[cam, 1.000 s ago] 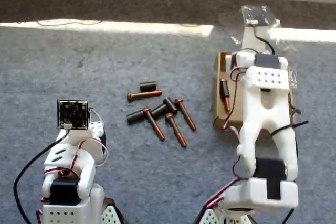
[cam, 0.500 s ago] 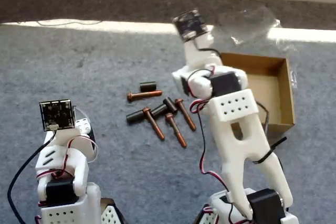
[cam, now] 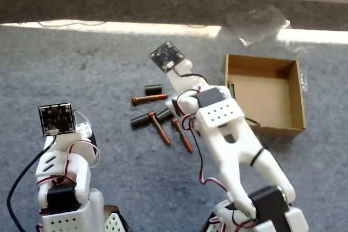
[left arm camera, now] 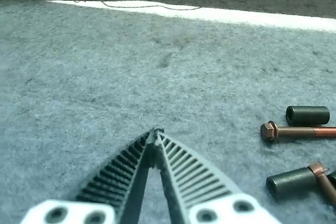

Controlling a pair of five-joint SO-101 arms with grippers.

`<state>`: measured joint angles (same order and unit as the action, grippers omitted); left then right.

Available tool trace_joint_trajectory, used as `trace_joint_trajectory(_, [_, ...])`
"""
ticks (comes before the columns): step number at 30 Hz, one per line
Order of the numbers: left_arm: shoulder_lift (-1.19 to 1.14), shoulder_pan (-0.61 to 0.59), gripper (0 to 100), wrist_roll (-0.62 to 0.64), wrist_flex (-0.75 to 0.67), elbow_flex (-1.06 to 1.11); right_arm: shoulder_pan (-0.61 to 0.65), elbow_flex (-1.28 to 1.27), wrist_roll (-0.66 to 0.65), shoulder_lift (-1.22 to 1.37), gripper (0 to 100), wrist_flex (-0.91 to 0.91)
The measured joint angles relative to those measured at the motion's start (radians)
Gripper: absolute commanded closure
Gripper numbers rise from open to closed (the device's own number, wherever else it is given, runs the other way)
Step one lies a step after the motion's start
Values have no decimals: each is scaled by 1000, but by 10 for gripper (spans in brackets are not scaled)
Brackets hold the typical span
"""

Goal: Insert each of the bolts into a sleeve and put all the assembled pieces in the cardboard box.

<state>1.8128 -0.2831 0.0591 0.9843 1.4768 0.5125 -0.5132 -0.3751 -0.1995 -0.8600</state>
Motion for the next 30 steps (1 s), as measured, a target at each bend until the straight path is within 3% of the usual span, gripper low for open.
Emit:
trace_joint_trajectory(12, [0, -55, 996, 0, 0, 0, -2, 115, -98, 267, 879, 9])
trace_joint_trajectory(30, [0, -55, 996, 0, 0, 0, 2, 245, -101, 414, 879, 9])
